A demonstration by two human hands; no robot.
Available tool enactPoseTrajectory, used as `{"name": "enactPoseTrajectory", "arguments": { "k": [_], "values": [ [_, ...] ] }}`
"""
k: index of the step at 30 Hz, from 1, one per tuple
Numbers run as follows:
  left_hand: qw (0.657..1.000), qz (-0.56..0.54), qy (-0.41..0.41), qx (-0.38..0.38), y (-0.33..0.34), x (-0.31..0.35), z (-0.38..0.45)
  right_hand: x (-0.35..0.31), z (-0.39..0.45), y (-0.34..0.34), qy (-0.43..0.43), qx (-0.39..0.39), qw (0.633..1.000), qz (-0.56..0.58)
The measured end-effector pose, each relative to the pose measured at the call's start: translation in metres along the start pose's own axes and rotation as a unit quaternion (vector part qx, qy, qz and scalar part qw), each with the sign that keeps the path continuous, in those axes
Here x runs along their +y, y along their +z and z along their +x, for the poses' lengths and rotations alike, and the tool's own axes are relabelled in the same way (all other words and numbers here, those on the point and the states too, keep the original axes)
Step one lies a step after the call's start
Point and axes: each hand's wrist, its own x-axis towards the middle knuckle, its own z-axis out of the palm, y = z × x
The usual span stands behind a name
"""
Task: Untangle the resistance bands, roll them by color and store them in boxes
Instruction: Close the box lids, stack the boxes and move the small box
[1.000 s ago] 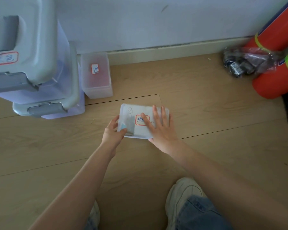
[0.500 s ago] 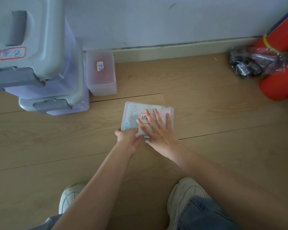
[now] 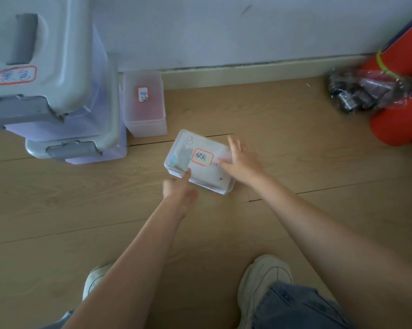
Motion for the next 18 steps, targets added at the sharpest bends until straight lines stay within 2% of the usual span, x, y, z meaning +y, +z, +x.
{"name": "enactPoseTrajectory", "arguments": {
  "k": [2, 4, 5, 6, 8, 9, 11, 13, 16, 17, 18],
  "values": [
    [0.995, 0.041, -0.028, -0.082, 0.003, -0.005, -0.009, 0.007, 0.002, -0.004, 0.046, -0.048, 0.994, 0.089],
    [0.994, 0.054, 0.009, -0.098, 0.005, -0.005, -0.014, 0.009, -0.003, -0.001, 0.048, -0.044, 0.984, 0.164],
    [0.994, 0.06, 0.037, -0.088, 0.003, -0.005, -0.016, 0.01, -0.008, 0.002, 0.043, -0.04, 0.97, 0.238],
    [0.993, 0.061, 0.065, -0.081, 0.0, -0.005, -0.017, 0.008, -0.013, 0.005, 0.039, -0.039, 0.94, 0.336],
    [0.986, 0.037, 0.131, -0.096, -0.009, 0.0, -0.021, -0.004, -0.02, 0.004, 0.032, -0.035, 0.852, 0.522],
    [0.98, 0.02, 0.164, -0.112, -0.012, 0.006, -0.025, -0.013, -0.02, 0.001, 0.028, -0.028, 0.816, 0.576],
    [0.962, 0.001, 0.236, -0.135, -0.014, 0.024, -0.033, -0.031, -0.015, -0.01, 0.01, 0.0, 0.791, 0.612],
    [0.948, 0.015, 0.291, -0.128, -0.013, 0.05, -0.036, -0.052, -0.006, -0.023, -0.01, 0.015, 0.763, 0.646],
    [0.934, 0.06, 0.35, -0.053, -0.017, 0.088, -0.034, -0.086, 0.009, -0.031, -0.03, -0.007, 0.734, 0.679],
    [0.923, 0.095, 0.374, -0.016, -0.022, 0.097, -0.031, -0.099, 0.015, -0.029, -0.025, -0.032, 0.733, 0.679],
    [0.906, 0.14, 0.399, 0.026, -0.029, 0.102, -0.028, -0.111, 0.021, -0.026, -0.017, -0.059, 0.751, 0.657]
  ]
}}
